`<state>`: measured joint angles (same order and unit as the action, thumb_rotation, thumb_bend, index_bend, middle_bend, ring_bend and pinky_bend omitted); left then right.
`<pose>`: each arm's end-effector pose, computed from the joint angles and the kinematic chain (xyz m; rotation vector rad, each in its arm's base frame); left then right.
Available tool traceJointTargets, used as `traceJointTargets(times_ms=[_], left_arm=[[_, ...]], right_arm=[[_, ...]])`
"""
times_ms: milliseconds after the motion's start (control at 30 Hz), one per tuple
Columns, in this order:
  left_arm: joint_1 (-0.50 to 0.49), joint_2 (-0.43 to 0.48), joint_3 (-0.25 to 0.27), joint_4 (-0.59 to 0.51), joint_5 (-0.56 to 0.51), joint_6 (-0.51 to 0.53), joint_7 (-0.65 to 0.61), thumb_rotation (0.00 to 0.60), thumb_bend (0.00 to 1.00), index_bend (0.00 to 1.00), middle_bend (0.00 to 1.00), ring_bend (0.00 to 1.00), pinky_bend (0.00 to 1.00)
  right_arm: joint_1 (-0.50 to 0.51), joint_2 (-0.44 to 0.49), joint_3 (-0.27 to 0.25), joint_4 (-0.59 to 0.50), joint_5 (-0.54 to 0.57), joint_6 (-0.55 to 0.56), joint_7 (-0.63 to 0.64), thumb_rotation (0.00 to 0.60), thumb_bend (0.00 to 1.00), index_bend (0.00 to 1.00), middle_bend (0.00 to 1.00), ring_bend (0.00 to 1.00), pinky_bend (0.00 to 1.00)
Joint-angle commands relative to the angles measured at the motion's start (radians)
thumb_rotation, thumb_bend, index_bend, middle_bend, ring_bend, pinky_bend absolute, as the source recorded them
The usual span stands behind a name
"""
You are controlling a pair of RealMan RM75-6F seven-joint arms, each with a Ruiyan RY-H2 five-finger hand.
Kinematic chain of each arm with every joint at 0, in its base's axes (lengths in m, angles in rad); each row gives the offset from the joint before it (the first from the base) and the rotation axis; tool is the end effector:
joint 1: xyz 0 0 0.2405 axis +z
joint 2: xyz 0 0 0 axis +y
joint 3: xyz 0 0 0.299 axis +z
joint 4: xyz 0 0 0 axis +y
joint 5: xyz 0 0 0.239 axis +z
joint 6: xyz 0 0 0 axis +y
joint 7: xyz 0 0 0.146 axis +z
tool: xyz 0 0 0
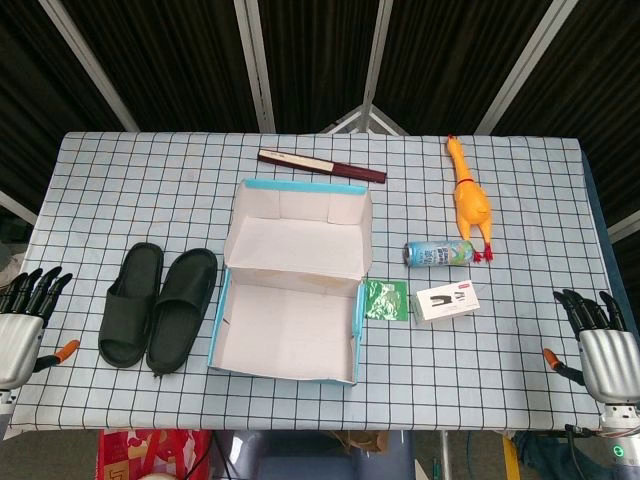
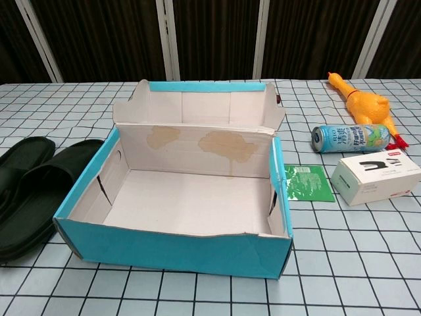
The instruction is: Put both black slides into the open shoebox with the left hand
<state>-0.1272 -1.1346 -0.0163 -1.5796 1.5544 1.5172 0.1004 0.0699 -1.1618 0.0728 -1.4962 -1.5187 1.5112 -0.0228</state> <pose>-0.3524 0.1961 0.1454 -1.4868 -0.7610 -0.8772 -0.3794 -0.1900 0.1540 1.3850 -0.7965 0.8632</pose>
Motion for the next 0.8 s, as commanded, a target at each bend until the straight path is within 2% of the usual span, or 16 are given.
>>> traceJointTargets(times_ms=[33, 433, 633, 800], left_arm=[[0.001, 0.000, 0.000, -0.001, -0.004, -0.004, 0.004, 0.600, 0.26, 0.10, 0.04, 0.00, 0.03], [-0.017, -0.001, 0.003, -0.017, -0.037, -0.076, 0.025, 0.600, 0.26, 0.10, 0.04, 0.00, 0.04], [-0.036, 0.016, 0.029, -0.057, -0.066, -0.168, 0.034, 0.600, 0.25, 0.08, 0.03, 0.00, 0.04], [-0.054, 0.050, 0.047, -0.107, -0.095, -0.243, 0.044, 0.600, 0.20, 0.06, 0.02, 0.00, 0.04]], right_arm=[[0.001, 0.001, -0.001, -0.004, 0.000, -0.003, -0.002, 0.600, 0.23, 0.18, 0.18, 0.20, 0.08], [0.003, 0.008, -0.003, -0.022, 0.021, -0.026, -0.019, 0.600, 0.23, 0.18, 0.17, 0.20, 0.08], [-0.007, 0.019, -0.007, -0.032, 0.021, -0.016, -0.002, 0.600, 0.23, 0.18, 0.17, 0.20, 0.08], [-0.010, 0.023, -0.003, -0.035, 0.030, -0.014, 0.002, 0.600, 0.23, 0.18, 0.17, 0.20, 0.08]])
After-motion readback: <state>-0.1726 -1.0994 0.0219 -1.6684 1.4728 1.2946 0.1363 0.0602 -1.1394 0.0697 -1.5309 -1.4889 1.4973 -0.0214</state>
